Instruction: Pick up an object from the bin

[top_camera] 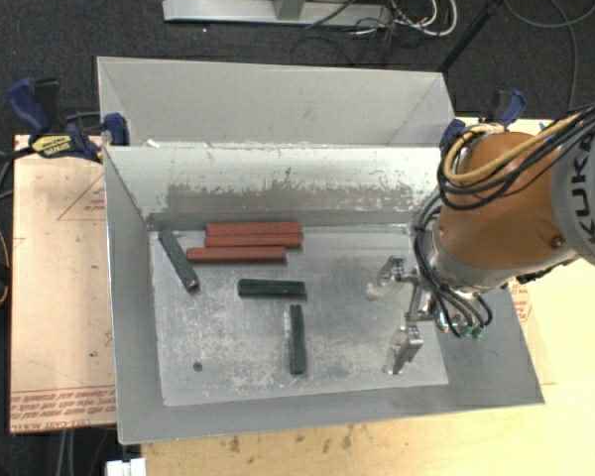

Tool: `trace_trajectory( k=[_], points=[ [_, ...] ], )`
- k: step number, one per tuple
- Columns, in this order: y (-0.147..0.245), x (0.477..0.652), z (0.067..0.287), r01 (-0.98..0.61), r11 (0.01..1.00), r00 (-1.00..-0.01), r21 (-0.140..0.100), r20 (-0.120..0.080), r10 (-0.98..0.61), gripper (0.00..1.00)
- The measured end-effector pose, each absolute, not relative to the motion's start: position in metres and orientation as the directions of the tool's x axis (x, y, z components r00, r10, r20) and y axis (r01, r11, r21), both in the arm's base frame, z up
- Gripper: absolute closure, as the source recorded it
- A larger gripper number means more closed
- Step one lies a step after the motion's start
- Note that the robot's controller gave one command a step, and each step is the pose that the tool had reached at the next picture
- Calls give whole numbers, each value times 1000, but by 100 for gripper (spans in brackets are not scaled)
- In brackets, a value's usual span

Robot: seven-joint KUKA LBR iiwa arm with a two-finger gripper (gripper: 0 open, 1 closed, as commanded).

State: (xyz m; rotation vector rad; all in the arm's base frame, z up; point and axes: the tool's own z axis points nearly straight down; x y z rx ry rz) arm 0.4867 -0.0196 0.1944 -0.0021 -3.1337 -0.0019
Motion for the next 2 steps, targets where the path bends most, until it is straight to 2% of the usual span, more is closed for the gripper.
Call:
trace_trajectory(
  k=[1, 2],
  points=[
    [-20, 488, 198, 0, 1000, -1000, 1, 0, 0, 0],
    [6, 500, 154, -152, 988, -988, 0, -3, -152, 0]
  ],
)
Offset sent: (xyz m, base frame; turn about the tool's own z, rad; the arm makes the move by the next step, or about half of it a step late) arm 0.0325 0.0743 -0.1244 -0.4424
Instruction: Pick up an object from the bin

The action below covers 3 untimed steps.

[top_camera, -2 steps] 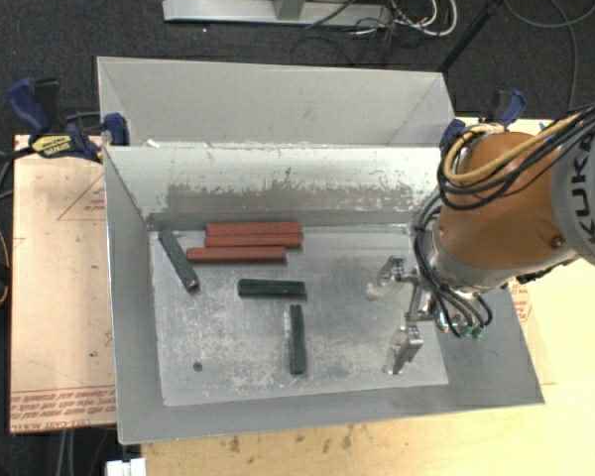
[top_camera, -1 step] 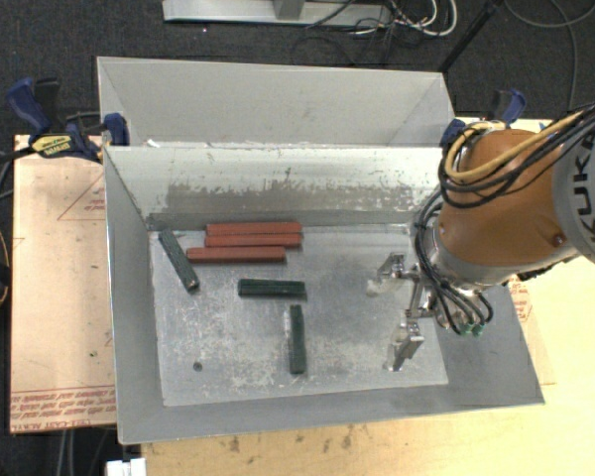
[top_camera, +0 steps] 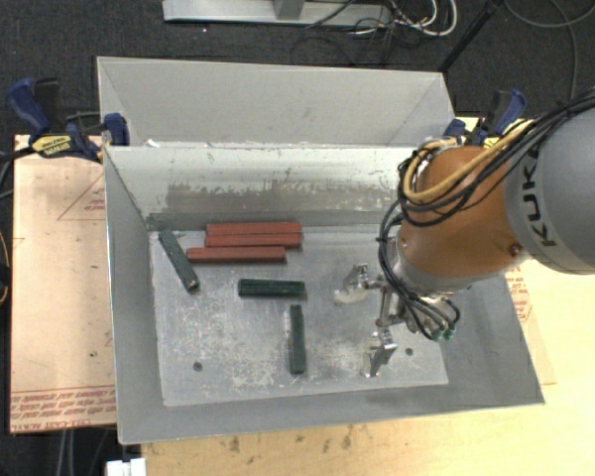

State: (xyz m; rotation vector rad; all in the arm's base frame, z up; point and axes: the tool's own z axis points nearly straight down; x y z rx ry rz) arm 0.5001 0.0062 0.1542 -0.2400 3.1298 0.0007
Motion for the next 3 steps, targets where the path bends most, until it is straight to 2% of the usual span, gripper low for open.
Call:
trace_trajectory(
  k=[1, 2, 3],
  points=[
    [22, 521, 142, -483, 876, -876, 0, -2, -483, 0],
    [80, 504, 134, -611, 792, -792, 1, -1, -611, 0],
    [66, 529, 74, -692, 722, -722, -1, -6, -692, 0]
  ],
)
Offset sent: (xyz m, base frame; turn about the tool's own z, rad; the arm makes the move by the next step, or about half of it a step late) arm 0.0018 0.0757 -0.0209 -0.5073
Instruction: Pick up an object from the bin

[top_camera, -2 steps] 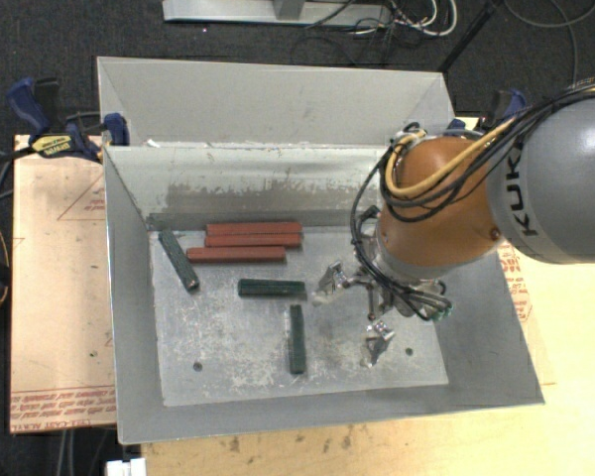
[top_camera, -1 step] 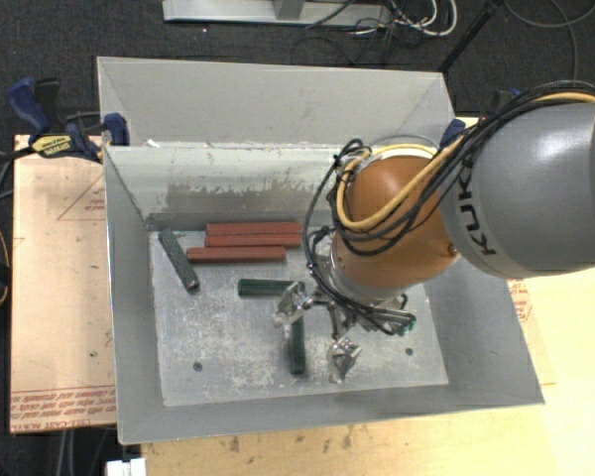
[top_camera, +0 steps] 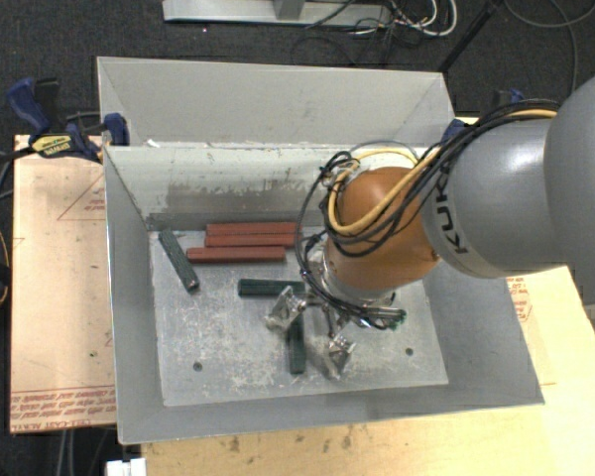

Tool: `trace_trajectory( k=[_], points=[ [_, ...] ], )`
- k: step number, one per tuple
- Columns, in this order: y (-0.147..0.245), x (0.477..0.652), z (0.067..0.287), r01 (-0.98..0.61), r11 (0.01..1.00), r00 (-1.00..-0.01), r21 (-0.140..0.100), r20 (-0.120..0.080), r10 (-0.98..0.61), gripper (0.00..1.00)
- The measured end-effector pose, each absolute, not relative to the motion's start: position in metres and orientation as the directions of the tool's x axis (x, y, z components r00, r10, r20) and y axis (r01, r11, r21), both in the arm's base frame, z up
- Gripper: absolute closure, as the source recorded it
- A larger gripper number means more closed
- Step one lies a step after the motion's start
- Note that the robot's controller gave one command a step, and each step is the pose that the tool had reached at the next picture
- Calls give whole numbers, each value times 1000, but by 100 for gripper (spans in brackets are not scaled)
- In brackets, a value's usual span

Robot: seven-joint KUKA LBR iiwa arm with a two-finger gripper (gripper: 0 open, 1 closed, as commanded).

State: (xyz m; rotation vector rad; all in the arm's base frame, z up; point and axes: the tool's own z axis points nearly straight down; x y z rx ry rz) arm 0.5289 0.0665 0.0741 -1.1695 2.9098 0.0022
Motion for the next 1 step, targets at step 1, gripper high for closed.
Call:
trace_trajectory(
  k=[1],
  points=[
    [70, 536, 79, -880, 474, -474, -14, -20, -880, 100]
  ],
)
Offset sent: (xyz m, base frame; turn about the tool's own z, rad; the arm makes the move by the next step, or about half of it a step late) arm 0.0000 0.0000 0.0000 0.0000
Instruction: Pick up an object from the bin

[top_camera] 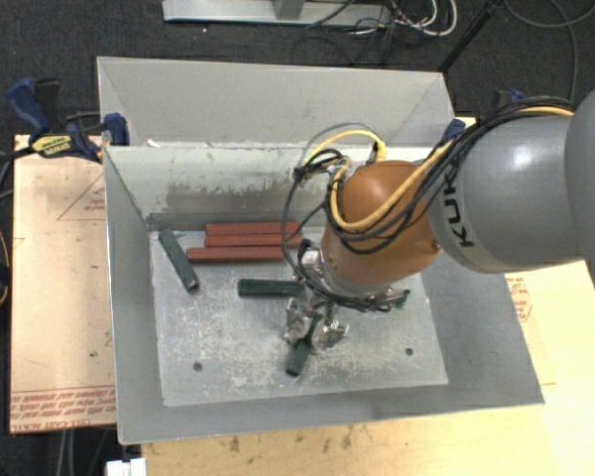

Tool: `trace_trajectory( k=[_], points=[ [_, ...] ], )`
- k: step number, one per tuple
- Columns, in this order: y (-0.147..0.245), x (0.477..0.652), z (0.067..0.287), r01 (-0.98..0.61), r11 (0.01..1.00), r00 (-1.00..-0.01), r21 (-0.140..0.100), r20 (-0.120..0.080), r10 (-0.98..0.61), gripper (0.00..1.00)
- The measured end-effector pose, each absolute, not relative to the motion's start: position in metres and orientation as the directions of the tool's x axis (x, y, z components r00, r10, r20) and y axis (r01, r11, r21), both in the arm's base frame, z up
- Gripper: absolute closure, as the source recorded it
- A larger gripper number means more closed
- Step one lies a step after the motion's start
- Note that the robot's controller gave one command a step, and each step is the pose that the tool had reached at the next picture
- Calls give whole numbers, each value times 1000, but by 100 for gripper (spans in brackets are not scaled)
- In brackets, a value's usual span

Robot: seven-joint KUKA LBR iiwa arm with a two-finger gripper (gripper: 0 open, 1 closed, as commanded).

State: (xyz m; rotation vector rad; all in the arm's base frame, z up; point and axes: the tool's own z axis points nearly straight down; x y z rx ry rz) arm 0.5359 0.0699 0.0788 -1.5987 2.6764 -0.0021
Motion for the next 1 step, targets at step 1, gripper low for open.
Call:
trace_trajectory(
  k=[1],
  points=[
    [70, 536, 79, -880, 475, -474, -13, -20, -880, 100]
  ],
)
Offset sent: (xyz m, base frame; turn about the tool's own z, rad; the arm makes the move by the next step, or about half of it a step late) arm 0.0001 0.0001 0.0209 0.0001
